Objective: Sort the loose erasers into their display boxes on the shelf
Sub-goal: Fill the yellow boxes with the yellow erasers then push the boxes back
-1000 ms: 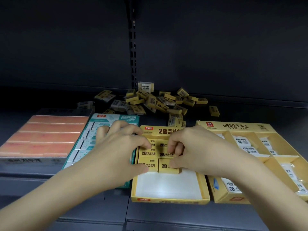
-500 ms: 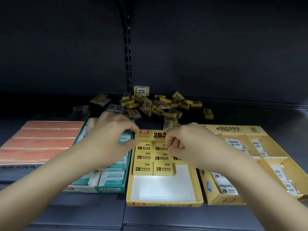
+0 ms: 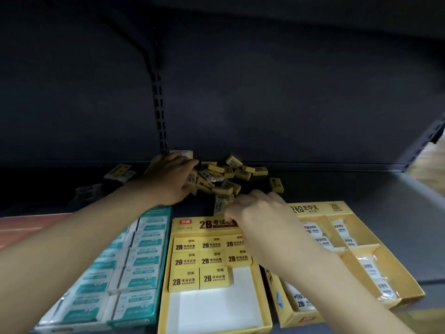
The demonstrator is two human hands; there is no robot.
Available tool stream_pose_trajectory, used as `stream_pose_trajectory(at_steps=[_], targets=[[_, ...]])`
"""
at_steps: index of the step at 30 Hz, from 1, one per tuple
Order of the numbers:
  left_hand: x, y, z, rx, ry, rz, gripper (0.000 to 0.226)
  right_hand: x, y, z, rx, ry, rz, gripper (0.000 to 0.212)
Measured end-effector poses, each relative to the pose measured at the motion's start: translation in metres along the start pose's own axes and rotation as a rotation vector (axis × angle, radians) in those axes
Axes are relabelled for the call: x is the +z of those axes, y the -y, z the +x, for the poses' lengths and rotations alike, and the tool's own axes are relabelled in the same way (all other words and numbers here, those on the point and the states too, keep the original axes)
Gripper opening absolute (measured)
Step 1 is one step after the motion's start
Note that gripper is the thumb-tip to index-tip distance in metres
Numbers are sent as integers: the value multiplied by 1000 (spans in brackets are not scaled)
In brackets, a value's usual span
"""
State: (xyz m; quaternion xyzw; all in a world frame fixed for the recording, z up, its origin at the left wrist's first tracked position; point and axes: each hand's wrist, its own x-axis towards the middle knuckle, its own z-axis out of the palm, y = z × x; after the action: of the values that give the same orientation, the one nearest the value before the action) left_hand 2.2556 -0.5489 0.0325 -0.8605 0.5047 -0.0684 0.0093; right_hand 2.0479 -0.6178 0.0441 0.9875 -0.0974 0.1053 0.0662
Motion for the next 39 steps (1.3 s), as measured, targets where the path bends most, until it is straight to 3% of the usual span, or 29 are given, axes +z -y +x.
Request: stream_pose_trajectory(at_steps=[7, 10, 16, 21, 25, 32, 39], targets=[[11, 2, 11, 77, 91, 40, 58, 14, -7, 13, 6, -207, -56, 28], [10, 4, 12, 94, 59, 25, 53, 18, -9, 27, -19, -194, -92, 51], [-1, 17, -4, 45, -139, -32, 51, 11, -23, 62, -196, 110, -171, 58], [-10, 30, -26, 0, -186, -30, 54, 24, -32, 103, -331, 118, -324, 61], [-13, 35, -46, -3, -209, -58, 58, 32, -35, 117, -380, 120, -312, 56], [-11, 41, -68, -57, -231, -88, 63, 48, -35, 120, -326, 64, -228, 51], [-3, 41, -74, -87, -338, -132, 61, 54, -30, 121, -239, 66, -183, 61]])
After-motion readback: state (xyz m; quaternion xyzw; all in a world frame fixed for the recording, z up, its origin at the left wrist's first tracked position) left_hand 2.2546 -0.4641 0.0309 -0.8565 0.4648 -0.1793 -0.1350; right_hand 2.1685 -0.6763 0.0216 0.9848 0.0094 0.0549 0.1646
